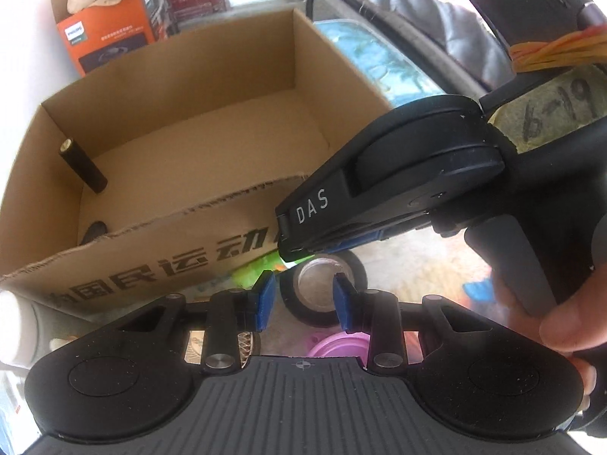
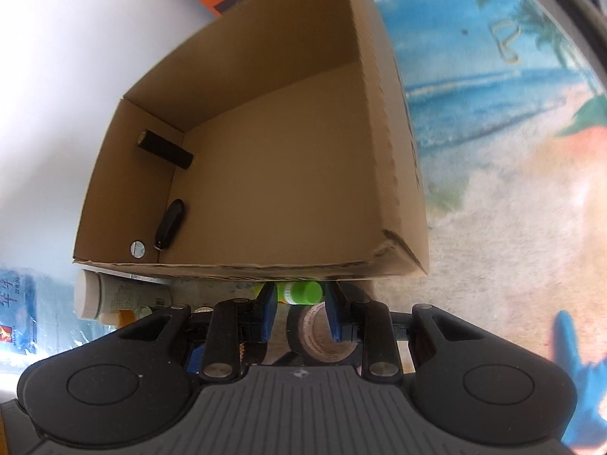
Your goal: Organize rigid objects
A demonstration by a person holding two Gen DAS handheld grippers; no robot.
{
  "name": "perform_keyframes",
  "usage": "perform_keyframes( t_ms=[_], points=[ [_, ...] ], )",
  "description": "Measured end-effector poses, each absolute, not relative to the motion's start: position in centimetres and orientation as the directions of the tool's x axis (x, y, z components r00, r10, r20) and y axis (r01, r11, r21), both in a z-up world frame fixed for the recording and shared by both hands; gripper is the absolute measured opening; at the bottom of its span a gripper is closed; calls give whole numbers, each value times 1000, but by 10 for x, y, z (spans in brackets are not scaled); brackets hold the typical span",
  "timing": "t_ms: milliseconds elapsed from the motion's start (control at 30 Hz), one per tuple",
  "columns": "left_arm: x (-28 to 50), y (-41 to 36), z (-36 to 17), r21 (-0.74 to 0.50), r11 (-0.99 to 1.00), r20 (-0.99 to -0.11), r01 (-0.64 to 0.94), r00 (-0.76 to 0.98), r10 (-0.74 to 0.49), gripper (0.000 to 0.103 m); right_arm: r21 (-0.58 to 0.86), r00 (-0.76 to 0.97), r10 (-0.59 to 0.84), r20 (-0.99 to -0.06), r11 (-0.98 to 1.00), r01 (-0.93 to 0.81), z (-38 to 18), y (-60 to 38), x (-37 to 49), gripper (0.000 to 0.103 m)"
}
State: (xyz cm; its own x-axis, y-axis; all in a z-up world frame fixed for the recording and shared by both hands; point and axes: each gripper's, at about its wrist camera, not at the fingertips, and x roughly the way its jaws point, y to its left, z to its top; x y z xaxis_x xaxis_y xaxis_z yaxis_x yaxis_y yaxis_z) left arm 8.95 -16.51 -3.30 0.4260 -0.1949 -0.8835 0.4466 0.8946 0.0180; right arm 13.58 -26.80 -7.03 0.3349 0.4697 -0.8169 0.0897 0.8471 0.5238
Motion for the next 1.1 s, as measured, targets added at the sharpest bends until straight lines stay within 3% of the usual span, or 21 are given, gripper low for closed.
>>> perform_keyframes(
  t_ms=[200,400,700,1100],
  points=[
    [86,-176,-39,65,892,-879,447,449,-161,33,617,341,552,-761,779,116,-88,-279,134,30],
    [88,-179,-41,122,892,-867,435,484,-118,33,686,346,617,-706,717,121,-88,-289,132,21],
    [89,-178,-42,174,892,-853,417,517,-75,33,721,328,663,-673,687,88,-77,-294,137,17],
    [84,-168,-41,195,894,-838,404,543,-62,22,712,330,653,-681,696,94,-75,-278,141,17]
  ],
)
